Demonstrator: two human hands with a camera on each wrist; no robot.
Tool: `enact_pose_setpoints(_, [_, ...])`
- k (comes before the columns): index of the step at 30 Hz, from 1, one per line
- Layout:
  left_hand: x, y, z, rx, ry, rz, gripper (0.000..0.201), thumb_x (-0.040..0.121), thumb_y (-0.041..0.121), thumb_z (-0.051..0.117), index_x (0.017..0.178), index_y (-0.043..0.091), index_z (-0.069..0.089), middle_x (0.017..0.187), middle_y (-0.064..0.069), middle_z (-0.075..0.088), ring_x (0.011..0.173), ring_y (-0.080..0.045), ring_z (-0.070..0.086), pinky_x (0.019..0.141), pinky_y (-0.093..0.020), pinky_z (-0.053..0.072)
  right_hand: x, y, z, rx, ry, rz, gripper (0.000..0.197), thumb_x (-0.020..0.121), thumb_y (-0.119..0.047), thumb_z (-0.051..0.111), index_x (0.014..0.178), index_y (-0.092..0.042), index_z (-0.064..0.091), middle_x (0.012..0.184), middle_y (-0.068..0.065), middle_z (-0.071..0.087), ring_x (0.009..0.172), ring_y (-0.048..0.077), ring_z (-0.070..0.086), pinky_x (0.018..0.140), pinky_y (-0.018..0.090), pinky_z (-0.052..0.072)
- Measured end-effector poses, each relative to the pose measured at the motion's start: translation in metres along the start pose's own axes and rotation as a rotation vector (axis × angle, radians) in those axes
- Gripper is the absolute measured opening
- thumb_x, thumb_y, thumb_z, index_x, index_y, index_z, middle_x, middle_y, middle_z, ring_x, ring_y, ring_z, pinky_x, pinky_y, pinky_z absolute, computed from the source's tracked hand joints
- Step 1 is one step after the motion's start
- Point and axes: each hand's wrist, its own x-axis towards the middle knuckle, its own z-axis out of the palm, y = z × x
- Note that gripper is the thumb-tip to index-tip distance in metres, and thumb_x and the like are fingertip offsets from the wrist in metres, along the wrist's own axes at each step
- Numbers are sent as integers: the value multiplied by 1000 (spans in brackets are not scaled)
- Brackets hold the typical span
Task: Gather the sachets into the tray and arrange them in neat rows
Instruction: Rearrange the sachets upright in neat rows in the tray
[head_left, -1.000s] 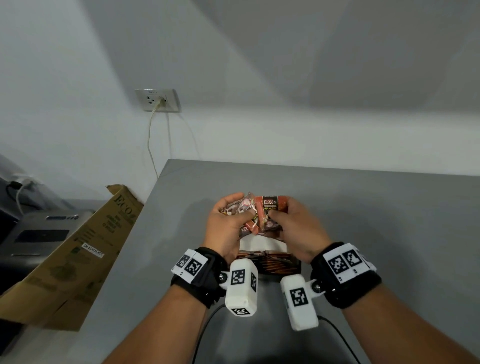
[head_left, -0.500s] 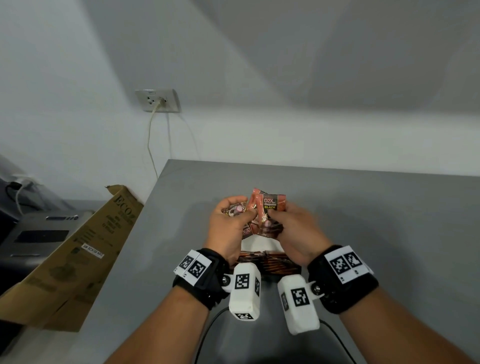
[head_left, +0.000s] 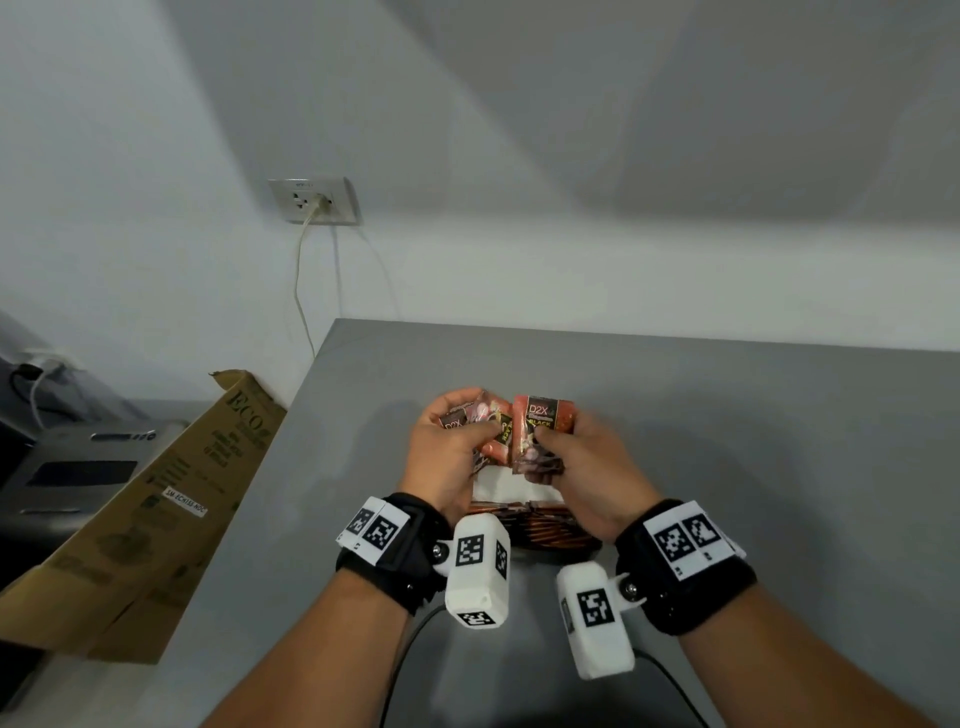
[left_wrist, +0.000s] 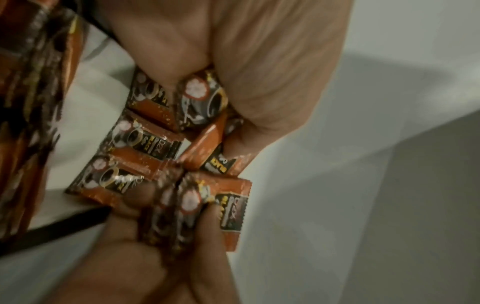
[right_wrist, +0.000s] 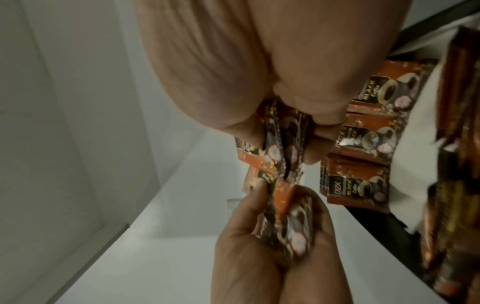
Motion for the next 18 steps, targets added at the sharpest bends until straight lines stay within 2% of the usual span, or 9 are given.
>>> enact_pose_setpoints(2, [-2, 1, -3, 117, -16, 10, 40, 72, -22, 65, 98, 10, 66, 96, -23, 68, 69, -27, 68, 57, -34, 57, 5, -9, -2, -41, 31, -52, 21, 100, -4, 52, 115, -14, 63, 104, 15, 74, 90, 29, 73, 81, 45, 61])
enact_pose_setpoints(4, [-2, -2, -6, 194, -40, 20, 39, 69, -18, 67, 97, 9, 66, 105, -30, 68, 76, -28, 69, 65, -36, 58, 8, -19, -7, -39, 40, -74, 21, 100, -5, 52, 116, -13, 63, 103, 14, 75, 90, 29, 74, 80, 46, 61])
enact_pose_setpoints(7, [-4, -5, -6, 162, -10, 33, 36, 75, -19, 67, 96, 9, 63, 108, -30, 68, 76, -29, 70, 66, -36, 57, 7, -26, -15, 54, 70, -31, 20, 99, -4, 51, 111, -11, 66, 93, 12, 76, 83, 28, 73, 79, 46, 59])
enact_pose_setpoints(10, [-4, -9, -1, 95, -1, 29, 36, 76, -19, 69, 100, 8, 62, 108, -31, 68, 77, -30, 69, 62, -35, 57, 1, -16, -7, 18, 0, 26, 24, 99, -3, 50, 116, -8, 65, 105, 18, 75, 95, 33, 71, 89, 49, 55])
enact_pose_setpoints(12, [-7, -9, 4, 25, -29, -10, 35, 80, -17, 65, 106, 5, 63, 105, -30, 68, 76, -30, 68, 64, -36, 59, 0, -9, 1, -42, -1, 14, 26, 99, -3, 52, 122, -11, 60, 110, 16, 73, 97, 30, 70, 86, 48, 55])
enact_pose_setpoints(13, [-10, -6, 6, -57, -52, -55, 30, 84, -12, 61, 108, 5, 64, 99, -27, 69, 74, -31, 68, 63, -36, 58, 0, -11, 4, -30, 24, 8, 26, 98, -2, 52, 121, -13, 59, 110, 15, 72, 97, 29, 70, 87, 48, 57])
enact_pose_setpoints(15, [-12, 2, 5, -225, -126, -173, 17, 91, 7, 55, 100, 6, 69, 86, -20, 70, 68, -30, 67, 59, -33, 56, 2, -15, 1, 54, 53, 18, 27, 94, 1, 52, 116, -13, 61, 109, 17, 72, 97, 32, 71, 90, 51, 57])
enact_pose_setpoints(16, [-11, 3, 3, -291, -153, -221, 22, 91, 18, 55, 98, 4, 70, 87, -20, 70, 69, -30, 67, 59, -33, 56, 3, -18, -2, 92, 39, 30, 28, 92, 2, 51, 115, -10, 64, 108, 21, 73, 97, 34, 71, 90, 50, 57])
enact_pose_setpoints(18, [-12, 4, 2, -322, -209, -253, 42, 84, 32, 64, 110, -1, 65, 103, -24, 66, 83, -34, 67, 70, -39, 57, -3, -22, -3, 79, -46, 27, 32, 90, 5, 48, 112, -5, 69, 104, 23, 73, 92, 34, 70, 87, 47, 55])
